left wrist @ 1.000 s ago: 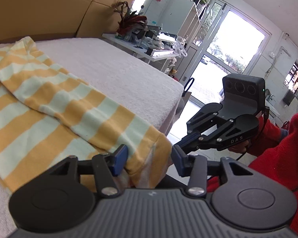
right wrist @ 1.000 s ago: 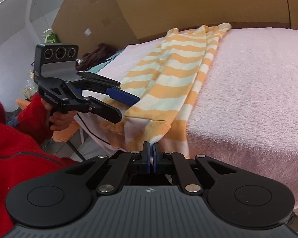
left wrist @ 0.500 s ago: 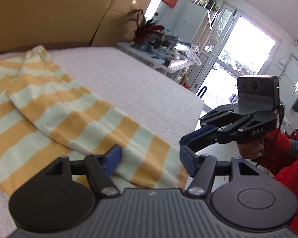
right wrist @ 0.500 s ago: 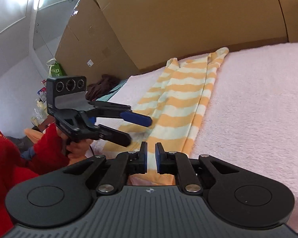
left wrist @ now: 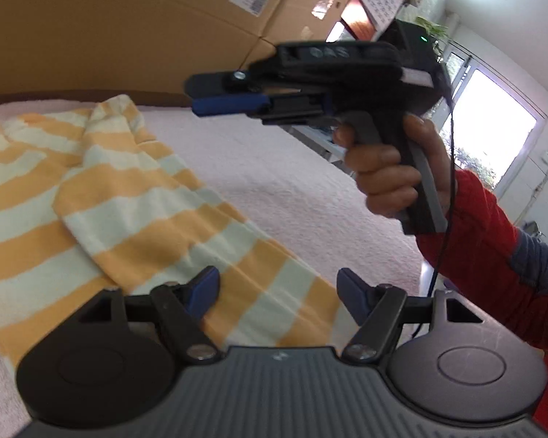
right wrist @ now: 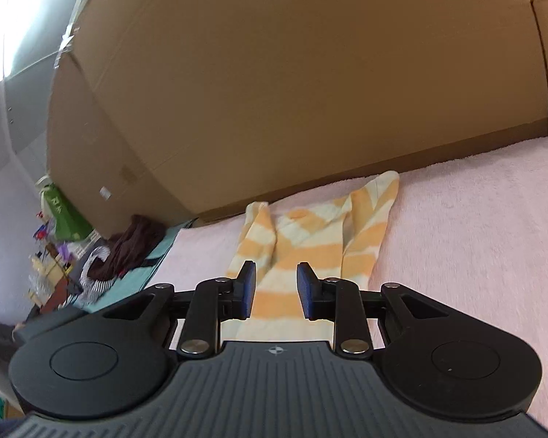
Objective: Fold clothes
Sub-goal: 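Lift the open right gripper away from the folded shirt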
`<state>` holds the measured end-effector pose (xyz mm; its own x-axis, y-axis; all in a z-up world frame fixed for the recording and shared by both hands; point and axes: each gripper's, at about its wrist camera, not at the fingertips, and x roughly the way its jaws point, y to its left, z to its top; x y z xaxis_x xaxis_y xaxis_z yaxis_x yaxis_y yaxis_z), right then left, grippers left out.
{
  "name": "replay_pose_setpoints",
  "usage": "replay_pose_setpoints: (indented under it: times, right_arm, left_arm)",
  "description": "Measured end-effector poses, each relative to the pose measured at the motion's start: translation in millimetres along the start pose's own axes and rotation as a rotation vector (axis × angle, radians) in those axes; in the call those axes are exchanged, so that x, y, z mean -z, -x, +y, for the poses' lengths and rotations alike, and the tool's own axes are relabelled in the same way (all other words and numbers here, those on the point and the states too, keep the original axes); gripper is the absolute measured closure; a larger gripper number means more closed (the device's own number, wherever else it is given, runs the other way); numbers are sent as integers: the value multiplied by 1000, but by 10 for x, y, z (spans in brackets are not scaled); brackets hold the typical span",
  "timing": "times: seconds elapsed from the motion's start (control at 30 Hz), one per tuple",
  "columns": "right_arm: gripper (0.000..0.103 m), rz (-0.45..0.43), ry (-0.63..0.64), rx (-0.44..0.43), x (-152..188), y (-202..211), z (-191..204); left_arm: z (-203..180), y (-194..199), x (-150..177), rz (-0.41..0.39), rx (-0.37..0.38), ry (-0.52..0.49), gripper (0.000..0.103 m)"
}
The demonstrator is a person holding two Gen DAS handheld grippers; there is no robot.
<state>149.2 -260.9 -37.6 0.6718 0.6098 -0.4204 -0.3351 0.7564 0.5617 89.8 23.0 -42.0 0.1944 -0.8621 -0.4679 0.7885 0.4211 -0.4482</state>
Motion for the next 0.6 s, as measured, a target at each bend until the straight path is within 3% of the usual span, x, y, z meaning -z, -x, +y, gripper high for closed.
replay_pose_setpoints:
  times: [0.1,0.17,0.27,0.3,0.37,0.4,0.57,0.6]
  right_arm:
    - [75,32,-26,91,-254,-517,-200]
    - [73,72,-60,94,-339,-773,-316]
    - [73,142,-130,-4,-408,-1067,-433]
    - [78,152,-148,-28,-420,-1137,-451]
    - [100,122,-117,63,-457,-1225,-423]
    - [101,107,-104,102,-477,-1270,-417]
    - [103,20,-126,107,-464,-1347,-600]
    - [103,-15,-111,154,-446,-1296,-599]
  left_arm:
    - [8,23,25,-11,16,2,26]
    - [-18,13,29,-5,37,-13,15]
    - [30,20,28,-8,77,14,14]
    - [34,24,26,-9,84,21,14]
    - [41,26,25,-10,94,31,14]
    - [44,24,26,-10,97,33,14]
    - [48,18,27,-10,119,49,13]
    - [51,8,20,-9,122,49,13]
